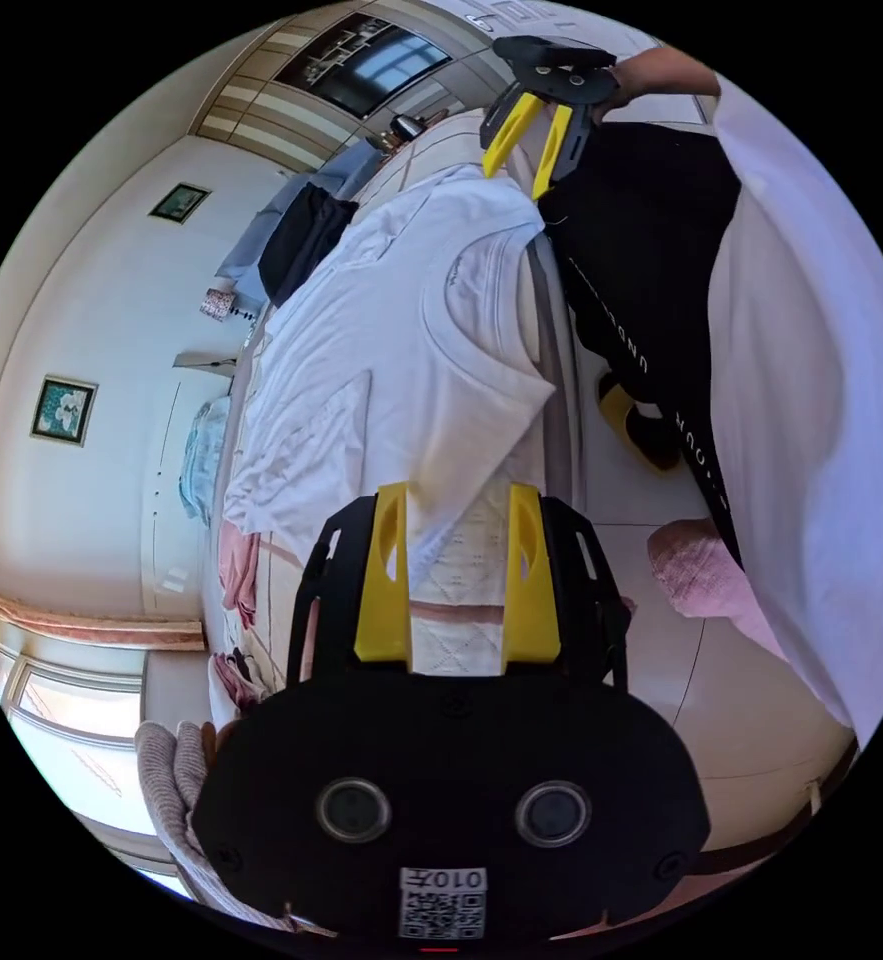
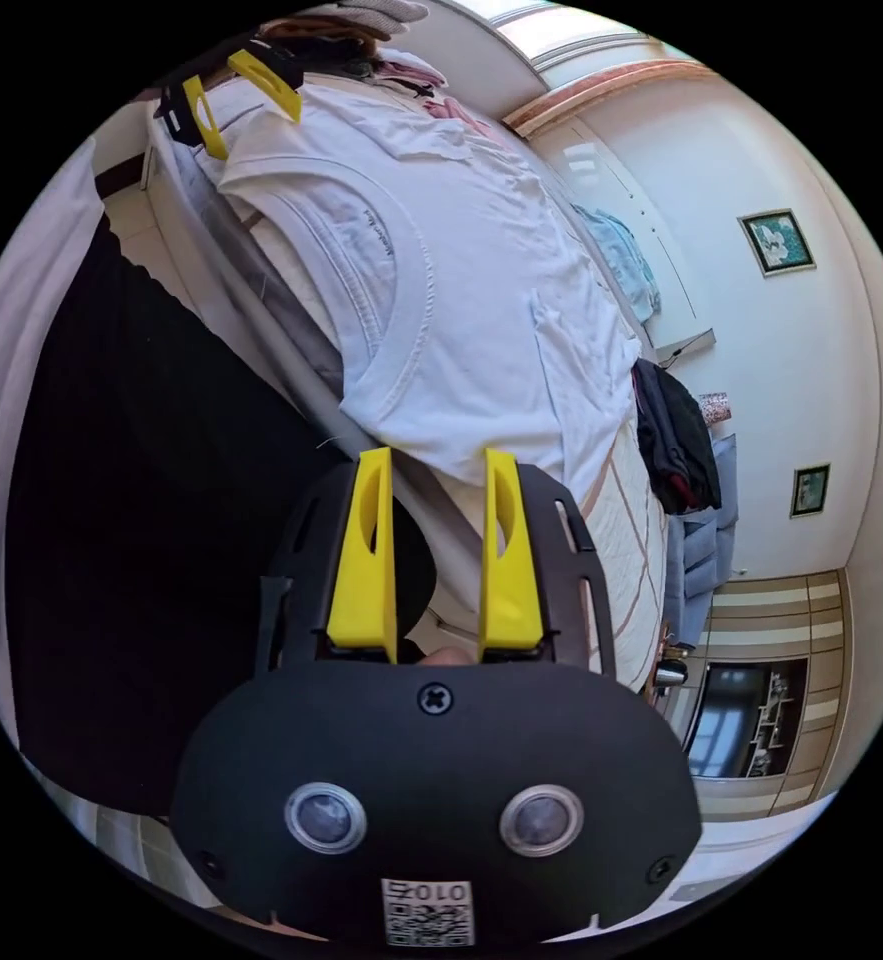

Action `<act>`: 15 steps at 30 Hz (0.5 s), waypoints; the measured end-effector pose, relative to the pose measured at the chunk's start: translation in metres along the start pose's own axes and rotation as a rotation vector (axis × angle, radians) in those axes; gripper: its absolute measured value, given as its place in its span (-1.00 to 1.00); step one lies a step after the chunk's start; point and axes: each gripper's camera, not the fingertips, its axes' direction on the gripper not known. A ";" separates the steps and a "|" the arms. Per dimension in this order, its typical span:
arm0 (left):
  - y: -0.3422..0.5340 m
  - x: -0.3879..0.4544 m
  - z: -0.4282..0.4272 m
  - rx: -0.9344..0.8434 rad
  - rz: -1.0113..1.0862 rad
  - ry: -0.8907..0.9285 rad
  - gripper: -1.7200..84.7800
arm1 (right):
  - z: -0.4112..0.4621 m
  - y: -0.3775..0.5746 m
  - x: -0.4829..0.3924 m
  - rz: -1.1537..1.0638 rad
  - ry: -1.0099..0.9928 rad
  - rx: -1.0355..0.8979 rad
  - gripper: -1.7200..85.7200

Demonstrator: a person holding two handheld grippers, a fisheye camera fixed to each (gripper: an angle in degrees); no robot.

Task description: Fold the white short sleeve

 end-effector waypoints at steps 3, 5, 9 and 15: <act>-0.006 0.003 0.005 -0.001 0.020 -0.046 -0.77 | -0.002 -0.003 -0.004 0.026 -0.019 0.007 -0.66; -0.006 -0.003 0.004 0.023 0.016 -0.033 -0.84 | -0.003 -0.003 -0.007 0.027 -0.016 0.015 -0.66; 0.007 -0.046 -0.007 0.134 -0.064 0.159 -0.95 | -0.006 -0.001 -0.009 0.002 0.004 0.033 -0.67; 0.033 -0.148 0.025 0.191 -0.321 0.503 -0.96 | 0.004 -0.003 -0.006 -0.043 0.011 0.048 -0.67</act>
